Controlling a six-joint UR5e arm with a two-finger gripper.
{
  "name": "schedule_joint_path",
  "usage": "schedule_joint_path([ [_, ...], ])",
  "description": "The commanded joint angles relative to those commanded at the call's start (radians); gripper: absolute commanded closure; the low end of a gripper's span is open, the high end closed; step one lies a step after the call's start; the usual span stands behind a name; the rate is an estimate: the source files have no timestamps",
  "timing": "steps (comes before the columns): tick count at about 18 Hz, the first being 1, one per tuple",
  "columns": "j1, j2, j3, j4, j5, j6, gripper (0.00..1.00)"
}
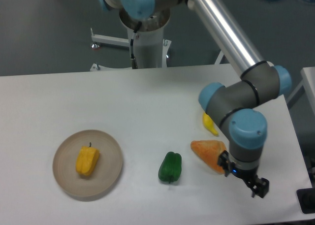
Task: Pick up the yellow pepper from the plate
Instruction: 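Move the open gripper over the yellow pepper on the beige plate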
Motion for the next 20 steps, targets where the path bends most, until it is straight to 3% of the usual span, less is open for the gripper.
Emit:
schedule_joint_path([
  [6,-0.093,0.118,-0.135,-0.029,-0.018,-0.193,0.0],
  [10,-0.14,0.18,-0.213,-0.046,-0.145,-0.39,0.0],
  [13,-0.189,0.219,-0.284,-0.046,-0.166,-0.491,0.0],
  [15,-0.229,0.235,-0.328,-0.038,-0.172,-0.58,0.0],
  [20,-0.319,0.223,-0.347,-0.023,-0.204,-0.844,0.0],
])
